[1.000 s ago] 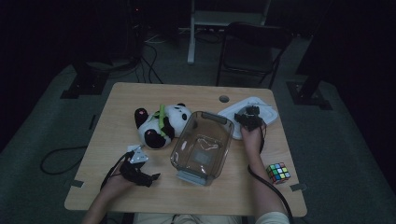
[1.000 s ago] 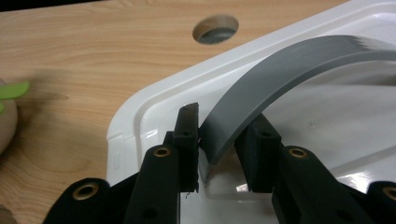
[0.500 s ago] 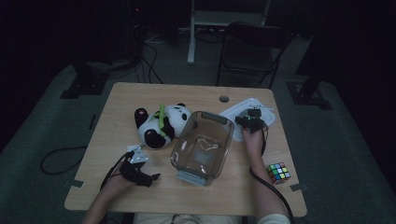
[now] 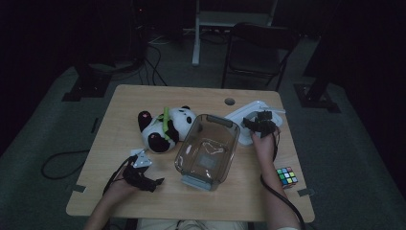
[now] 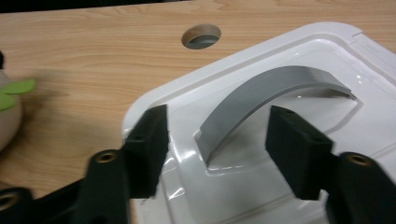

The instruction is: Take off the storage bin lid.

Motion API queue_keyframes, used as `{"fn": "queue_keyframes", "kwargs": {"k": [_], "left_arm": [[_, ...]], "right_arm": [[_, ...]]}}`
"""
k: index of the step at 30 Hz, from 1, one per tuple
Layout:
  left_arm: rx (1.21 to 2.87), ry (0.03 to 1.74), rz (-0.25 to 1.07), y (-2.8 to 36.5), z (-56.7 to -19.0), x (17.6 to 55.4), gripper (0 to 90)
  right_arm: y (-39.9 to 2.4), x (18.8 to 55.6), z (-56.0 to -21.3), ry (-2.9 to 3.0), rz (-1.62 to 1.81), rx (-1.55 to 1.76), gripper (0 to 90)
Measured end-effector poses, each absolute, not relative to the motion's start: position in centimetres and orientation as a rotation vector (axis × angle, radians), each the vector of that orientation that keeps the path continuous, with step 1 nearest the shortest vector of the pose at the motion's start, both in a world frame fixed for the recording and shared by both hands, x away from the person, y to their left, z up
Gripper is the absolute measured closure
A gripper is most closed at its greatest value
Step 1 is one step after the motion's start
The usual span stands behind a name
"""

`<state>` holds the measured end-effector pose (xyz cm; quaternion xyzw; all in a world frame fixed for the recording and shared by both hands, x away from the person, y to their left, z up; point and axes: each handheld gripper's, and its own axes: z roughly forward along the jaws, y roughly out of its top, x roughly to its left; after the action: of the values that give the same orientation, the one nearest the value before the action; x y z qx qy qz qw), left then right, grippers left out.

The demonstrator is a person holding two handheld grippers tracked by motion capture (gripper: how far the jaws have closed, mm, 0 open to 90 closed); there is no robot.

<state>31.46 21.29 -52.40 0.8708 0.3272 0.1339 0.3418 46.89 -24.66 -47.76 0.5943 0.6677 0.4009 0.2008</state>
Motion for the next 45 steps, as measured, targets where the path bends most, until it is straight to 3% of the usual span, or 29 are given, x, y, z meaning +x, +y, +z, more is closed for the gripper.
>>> {"fn": "queue_keyframes", "kwargs": {"k": [13,24,45], "left_arm": [[2.266,0.849,0.349,21.3,-52.4,31.5,2.1],[2.266,0.848,0.35,21.3,-52.4,31.5,2.1],[2.267,0.841,0.347,21.3,-52.4,31.4,2.1]], "right_arm": [[-25.0,43.8,-46.1,1.912,1.184,1.596,13.3],[-24.1,40.9,-46.1,1.998,1.148,1.321,13.7],[-23.1,35.7,-48.2,2.165,1.212,1.142,14.0]]}}
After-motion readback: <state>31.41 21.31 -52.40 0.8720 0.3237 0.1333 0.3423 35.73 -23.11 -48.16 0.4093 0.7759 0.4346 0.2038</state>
